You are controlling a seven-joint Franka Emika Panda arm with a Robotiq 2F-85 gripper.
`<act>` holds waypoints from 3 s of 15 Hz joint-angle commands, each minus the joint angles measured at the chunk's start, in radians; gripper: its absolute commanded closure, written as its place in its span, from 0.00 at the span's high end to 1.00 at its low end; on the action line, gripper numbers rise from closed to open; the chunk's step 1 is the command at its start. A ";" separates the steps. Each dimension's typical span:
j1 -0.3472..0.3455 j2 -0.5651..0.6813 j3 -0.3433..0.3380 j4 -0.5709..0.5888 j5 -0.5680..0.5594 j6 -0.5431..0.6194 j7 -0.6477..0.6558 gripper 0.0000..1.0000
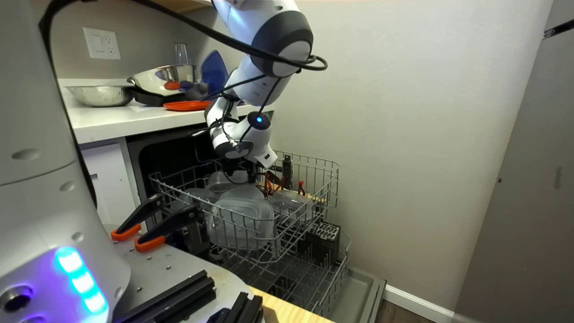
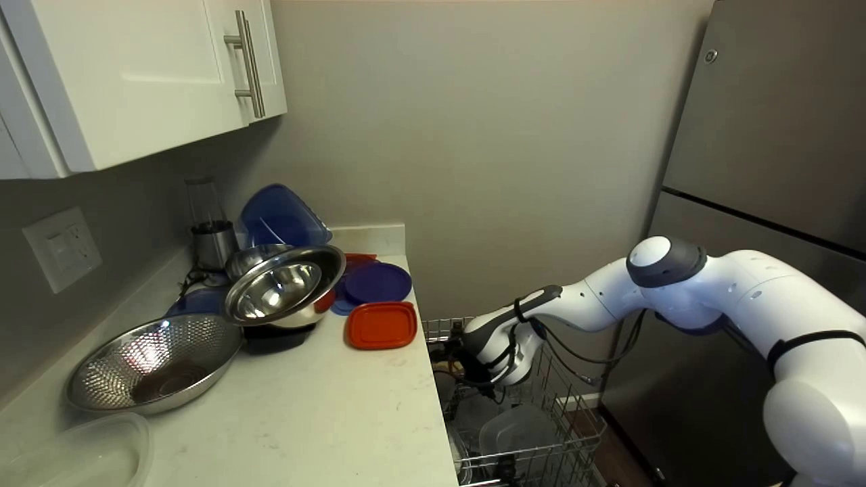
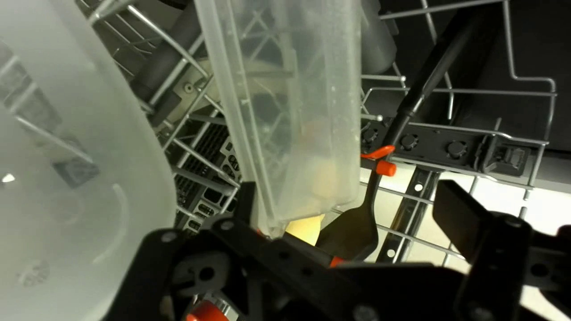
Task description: Remove the lunch box to the left in front from the dish rack in the dish washer and put it on the kitchen countertop
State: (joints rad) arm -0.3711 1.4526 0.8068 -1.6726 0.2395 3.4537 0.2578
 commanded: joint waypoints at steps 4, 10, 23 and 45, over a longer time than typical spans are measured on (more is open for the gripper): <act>-0.101 0.024 0.051 -0.112 -0.093 -0.002 0.031 1.00; -0.043 -0.049 -0.011 -0.170 -0.027 -0.002 0.057 1.00; -0.045 -0.063 -0.002 -0.235 -0.056 -0.002 0.084 1.00; -0.007 -0.008 0.023 -0.161 -0.107 0.002 0.060 1.00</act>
State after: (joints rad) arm -0.3492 1.4233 0.7919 -1.8440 0.1780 3.4520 0.3150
